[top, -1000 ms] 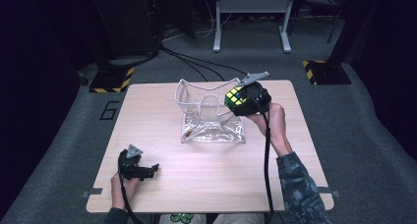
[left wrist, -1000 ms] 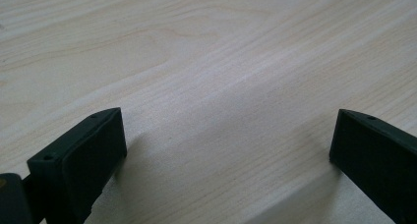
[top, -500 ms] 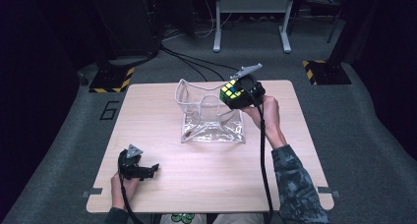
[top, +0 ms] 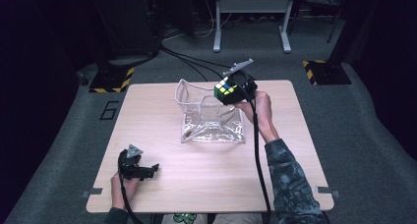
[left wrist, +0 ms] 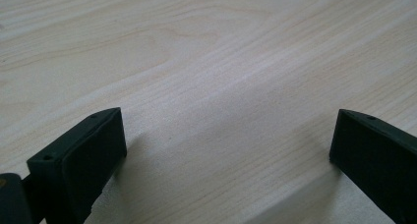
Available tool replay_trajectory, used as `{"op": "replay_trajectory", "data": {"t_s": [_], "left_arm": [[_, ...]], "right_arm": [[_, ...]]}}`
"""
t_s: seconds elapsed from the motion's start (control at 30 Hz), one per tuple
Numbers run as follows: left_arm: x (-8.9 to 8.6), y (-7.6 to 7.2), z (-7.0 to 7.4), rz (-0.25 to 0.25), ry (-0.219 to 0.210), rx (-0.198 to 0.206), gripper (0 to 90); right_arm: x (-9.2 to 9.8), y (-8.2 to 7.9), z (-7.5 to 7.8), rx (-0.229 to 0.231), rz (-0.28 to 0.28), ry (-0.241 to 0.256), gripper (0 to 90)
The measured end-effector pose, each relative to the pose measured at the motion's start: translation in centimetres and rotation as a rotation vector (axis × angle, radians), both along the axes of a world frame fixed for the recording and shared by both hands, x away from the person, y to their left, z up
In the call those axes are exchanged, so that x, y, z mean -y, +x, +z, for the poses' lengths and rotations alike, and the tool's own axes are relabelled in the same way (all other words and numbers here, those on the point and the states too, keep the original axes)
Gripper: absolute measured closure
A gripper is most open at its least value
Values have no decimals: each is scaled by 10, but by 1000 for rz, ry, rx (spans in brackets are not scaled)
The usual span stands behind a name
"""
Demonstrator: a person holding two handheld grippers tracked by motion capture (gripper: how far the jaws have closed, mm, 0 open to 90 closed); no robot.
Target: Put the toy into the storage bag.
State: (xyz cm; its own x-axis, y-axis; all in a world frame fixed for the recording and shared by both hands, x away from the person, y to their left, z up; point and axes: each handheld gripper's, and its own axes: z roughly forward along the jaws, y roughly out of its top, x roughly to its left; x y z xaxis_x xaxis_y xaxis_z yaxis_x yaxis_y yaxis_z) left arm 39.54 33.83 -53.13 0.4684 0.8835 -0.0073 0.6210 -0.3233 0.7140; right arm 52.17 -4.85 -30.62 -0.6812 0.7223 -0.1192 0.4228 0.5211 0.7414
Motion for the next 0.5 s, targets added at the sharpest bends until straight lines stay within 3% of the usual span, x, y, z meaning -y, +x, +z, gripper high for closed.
{"op": "replay_trajectory", "data": {"t_s": [0.5], "left_arm": [[0,0,0,1,-1,0,4]], "right_arm": [[-10,23,-22,-54,-22,-20,331]]}}
